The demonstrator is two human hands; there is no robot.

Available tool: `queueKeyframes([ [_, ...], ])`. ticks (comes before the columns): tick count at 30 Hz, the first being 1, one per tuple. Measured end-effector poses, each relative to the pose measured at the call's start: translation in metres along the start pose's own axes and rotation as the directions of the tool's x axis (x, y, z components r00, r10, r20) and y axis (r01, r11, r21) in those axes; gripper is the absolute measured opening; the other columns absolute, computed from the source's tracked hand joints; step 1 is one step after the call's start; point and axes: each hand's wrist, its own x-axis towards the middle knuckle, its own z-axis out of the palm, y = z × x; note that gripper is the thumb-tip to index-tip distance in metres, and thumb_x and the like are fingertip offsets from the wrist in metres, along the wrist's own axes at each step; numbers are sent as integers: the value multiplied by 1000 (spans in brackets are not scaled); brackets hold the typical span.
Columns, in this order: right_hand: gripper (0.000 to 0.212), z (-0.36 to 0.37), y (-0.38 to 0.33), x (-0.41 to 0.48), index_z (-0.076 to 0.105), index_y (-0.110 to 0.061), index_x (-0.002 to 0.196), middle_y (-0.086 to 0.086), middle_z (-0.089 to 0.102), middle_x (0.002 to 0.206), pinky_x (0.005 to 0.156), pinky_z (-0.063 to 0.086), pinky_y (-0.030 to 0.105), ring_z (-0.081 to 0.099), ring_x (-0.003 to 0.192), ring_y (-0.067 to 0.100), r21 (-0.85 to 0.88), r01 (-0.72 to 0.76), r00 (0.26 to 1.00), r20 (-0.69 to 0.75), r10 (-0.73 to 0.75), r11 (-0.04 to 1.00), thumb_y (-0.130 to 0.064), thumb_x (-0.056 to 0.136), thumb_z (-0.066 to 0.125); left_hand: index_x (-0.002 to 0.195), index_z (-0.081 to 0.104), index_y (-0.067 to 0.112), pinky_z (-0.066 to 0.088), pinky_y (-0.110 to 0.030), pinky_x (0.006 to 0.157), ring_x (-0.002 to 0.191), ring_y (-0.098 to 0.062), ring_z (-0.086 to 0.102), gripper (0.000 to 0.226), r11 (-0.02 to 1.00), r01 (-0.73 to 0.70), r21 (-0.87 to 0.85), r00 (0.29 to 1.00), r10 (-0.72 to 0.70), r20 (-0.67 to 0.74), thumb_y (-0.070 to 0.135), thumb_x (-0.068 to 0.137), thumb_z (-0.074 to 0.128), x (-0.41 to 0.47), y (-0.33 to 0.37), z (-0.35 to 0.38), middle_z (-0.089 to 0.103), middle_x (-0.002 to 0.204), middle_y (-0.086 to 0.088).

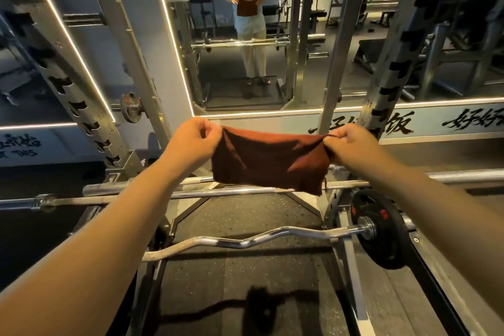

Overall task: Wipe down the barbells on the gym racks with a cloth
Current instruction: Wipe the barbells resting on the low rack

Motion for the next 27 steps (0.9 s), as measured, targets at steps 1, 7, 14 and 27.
queueKeyframes([
  [1, 37, 9, 6, 0, 68, 2, 77, 28, 65, 74, 77, 60, 58, 67, 75, 43, -3, -16, 1000, 1, 16, 1000, -28, 95, 54, 73, 59, 13, 41, -20, 57, 57, -5, 50, 32, 1000, 11, 3, 1000, -11, 20, 28, 102, 57, -2, -1, 10, 52, 62, 2],
  [7, 21, 71, 30, -5, 69, -22, 88, -2, 65, 75, 70, 54, 36, 63, 73, 14, -2, 11, 985, 173, -11, 1000, -26, 101, 53, 75, 66, -6, 47, -34, 64, 62, -20, 54, 30, 948, 189, -255, 971, -142, 191, 16, 95, 63, -27, -3, 99, 58, 65, -20],
  [14, 33, 93, 88, 5, 57, -35, 118, -16, 66, 109, 90, 54, 26, 64, 105, 4, 60, 27, 949, 313, -44, 998, -36, 87, 70, 95, 80, 11, 58, -34, 83, 90, -20, 74, 22, 794, 444, -416, 873, -278, 401, 15, 97, 59, -30, -10, 158, 78, 92, -8],
  [27, 13, 93, 177, 52, 55, -40, 116, -15, 67, 105, 88, 55, 32, 64, 96, -2, 152, -59, 899, 438, -14, 987, -40, 106, 47, 92, 71, 20, 49, -31, 100, 105, -6, 66, 9, 990, 129, -49, 808, -76, 585, 26, 90, 77, 8, -104, 199, 71, 107, 10],
])
